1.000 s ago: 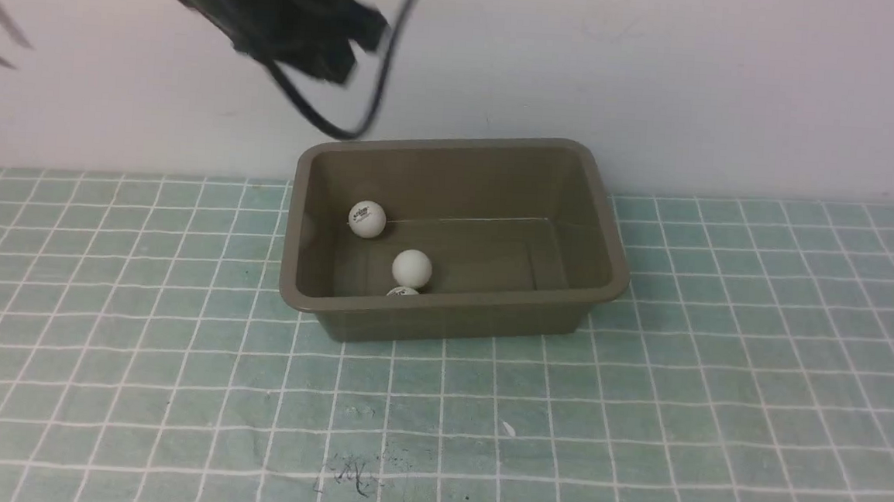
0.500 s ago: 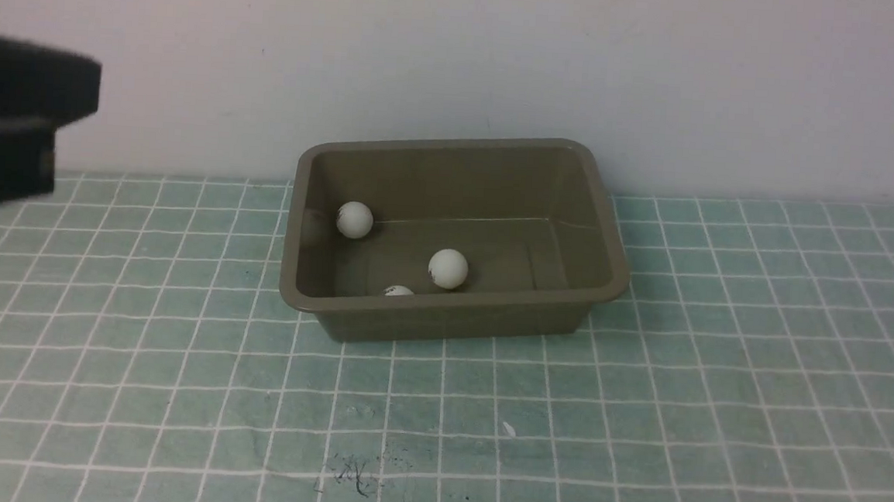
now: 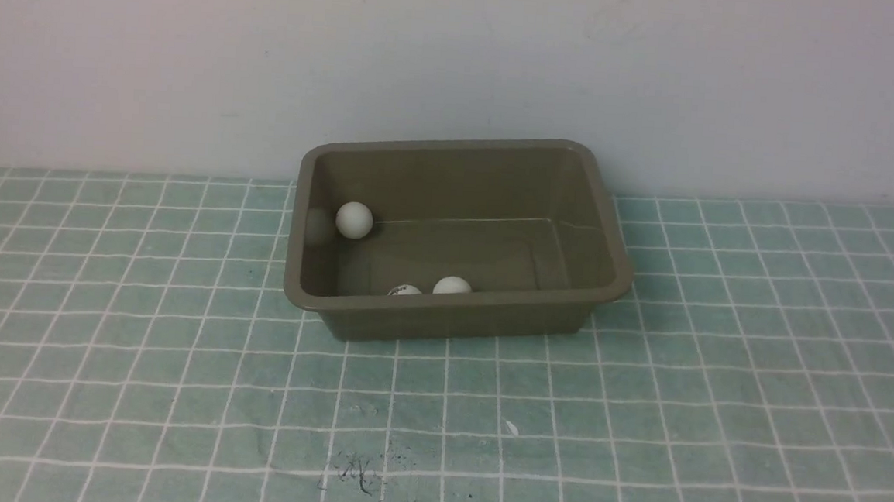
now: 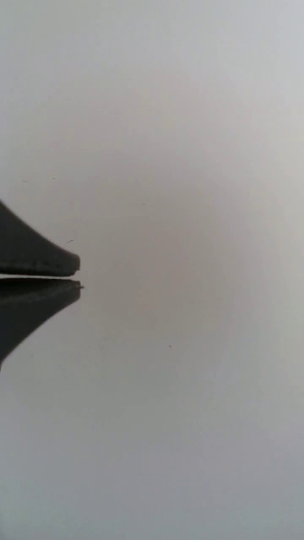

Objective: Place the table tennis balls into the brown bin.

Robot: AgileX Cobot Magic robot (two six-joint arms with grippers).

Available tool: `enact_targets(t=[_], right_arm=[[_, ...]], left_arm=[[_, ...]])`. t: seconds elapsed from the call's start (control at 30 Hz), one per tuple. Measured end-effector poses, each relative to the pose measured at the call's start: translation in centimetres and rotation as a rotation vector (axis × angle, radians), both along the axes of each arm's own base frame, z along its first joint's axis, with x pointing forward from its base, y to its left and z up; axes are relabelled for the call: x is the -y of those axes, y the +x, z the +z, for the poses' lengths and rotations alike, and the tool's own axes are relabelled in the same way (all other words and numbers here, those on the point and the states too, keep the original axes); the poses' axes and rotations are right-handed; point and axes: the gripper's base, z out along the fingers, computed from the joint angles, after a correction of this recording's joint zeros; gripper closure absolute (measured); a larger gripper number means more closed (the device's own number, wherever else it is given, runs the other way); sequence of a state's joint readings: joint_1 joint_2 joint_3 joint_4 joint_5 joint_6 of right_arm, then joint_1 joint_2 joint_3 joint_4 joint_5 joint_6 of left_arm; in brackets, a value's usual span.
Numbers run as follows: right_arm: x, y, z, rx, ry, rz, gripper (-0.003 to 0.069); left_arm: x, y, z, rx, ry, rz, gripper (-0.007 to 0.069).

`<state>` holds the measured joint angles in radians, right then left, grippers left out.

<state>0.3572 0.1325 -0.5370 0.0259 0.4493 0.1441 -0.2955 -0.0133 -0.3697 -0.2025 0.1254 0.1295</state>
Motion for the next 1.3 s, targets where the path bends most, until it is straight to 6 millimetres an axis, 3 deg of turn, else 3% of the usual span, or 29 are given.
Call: enact_targets(t=[0.4, 0.5, 0.6, 0.67, 0.7, 0.8, 1.03, 1.3], right_arm=[[0.0, 0.0, -0.3, -0.023, -0.006, 0.001, 0.0672], [0.0, 0.0, -0.3, -0.023, -0.006, 0.001, 0.0672], [0.0, 0.0, -0.3, -0.026, -0.007, 0.001, 0.0672], [0.0, 0.0, -0.3, -0.026, -0.007, 0.001, 0.0672], [0.0, 0.0, -0.3, -0.026, -0.007, 0.001, 0.0672], [0.0, 0.0, -0.3, -0.026, -0.007, 0.001, 0.0672], [0.0, 0.0, -0.3, -0.026, -0.007, 0.001, 0.0672], [0.0, 0.0, -0.3, -0.026, -0.007, 0.001, 0.0672]], left_arm=[[0.7, 2.3, -1.0, -0.108, 0.066, 0.011, 0.0629], [0.8, 3.1, -3.2, -0.165, 0.111, 0.033, 0.0629], [0.5, 3.7, -7.1, -0.252, 0.148, 0.129, 0.0629], [0.3, 3.9, -8.5, -0.283, 0.154, 0.161, 0.0629], [0.1, 4.0, -10.9, -0.335, 0.160, 0.205, 0.0629], [-0.2, 4.1, -13.1, -0.410, 0.181, 0.249, 0.0629], [-0.2, 3.8, -15.0, -0.601, 0.248, 0.242, 0.0629], [-0.2, 3.8, -15.1, -0.607, 0.251, 0.242, 0.0629]])
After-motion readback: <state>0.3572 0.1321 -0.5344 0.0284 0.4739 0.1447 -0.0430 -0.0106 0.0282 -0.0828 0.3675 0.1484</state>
